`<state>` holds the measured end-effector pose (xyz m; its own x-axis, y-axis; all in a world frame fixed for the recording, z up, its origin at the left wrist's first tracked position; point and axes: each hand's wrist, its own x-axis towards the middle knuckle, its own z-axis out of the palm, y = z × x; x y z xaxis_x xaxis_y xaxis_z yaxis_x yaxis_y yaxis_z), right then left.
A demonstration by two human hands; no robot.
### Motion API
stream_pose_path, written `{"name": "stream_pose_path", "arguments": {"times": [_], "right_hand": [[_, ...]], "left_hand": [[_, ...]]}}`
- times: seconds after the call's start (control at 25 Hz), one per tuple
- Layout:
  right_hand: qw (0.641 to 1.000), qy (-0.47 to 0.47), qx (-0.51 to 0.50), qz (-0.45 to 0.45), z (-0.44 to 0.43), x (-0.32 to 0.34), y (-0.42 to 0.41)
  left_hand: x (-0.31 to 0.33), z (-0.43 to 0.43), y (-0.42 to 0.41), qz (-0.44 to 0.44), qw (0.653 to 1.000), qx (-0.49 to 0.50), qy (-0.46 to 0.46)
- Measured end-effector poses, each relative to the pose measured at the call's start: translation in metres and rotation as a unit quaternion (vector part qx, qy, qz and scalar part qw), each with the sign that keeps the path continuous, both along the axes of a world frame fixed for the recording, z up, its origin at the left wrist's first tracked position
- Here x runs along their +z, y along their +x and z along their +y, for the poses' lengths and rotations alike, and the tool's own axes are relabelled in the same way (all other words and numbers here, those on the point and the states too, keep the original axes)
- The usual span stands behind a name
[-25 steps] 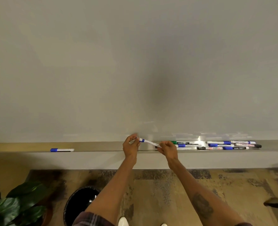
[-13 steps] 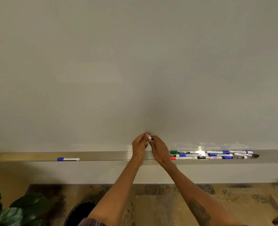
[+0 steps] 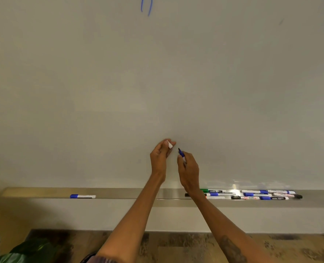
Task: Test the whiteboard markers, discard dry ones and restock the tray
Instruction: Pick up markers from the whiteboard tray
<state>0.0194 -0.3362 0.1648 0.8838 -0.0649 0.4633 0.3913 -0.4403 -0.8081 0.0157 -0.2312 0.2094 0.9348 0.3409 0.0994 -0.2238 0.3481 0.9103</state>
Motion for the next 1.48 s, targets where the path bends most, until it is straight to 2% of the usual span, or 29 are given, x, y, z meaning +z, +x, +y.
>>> {"name": "stream_pose_path", "arguments": {"times": [0.16, 0.4, 0.56, 0.72, 0.88, 1.0, 1.32, 1.48], "right_hand": [[0.995, 0.061, 0.007, -0.085, 0.009, 0.056, 0.008], [0.964, 0.184, 0.083, -0.171, 0.018, 0.178, 0.012], [0.925, 0.326, 0.167, -0.103, 0.019, 0.241, 0.014], [0.876, 0.405, 0.24, -0.104, 0.018, 0.283, 0.018], [0.872, 0.393, 0.259, -0.134, 0.027, 0.308, 0.011], [0.878, 0.385, 0.249, -0.135, 0.034, 0.323, 0.01], [0.9, 0.327, 0.202, -0.204, 0.047, 0.358, 0.023], [0.907, 0.305, 0.161, -0.242, 0.053, 0.375, 0.032]], "left_hand": [[0.062, 0.013, 0.008, -0.083, 0.994, 0.05, 0.047], [0.15, 0.034, 0.013, -0.168, 0.971, 0.105, 0.138], [0.195, 0.049, 0.014, -0.211, 0.944, 0.172, 0.189], [0.239, 0.067, 0.02, -0.269, 0.898, 0.249, 0.242], [0.277, 0.08, 0.028, -0.339, 0.85, 0.287, 0.284], [0.303, 0.094, 0.043, -0.346, 0.824, 0.299, 0.334], [0.341, 0.112, 0.069, -0.377, 0.789, 0.3, 0.381], [0.344, 0.109, 0.085, -0.361, 0.802, 0.292, 0.375]]}}
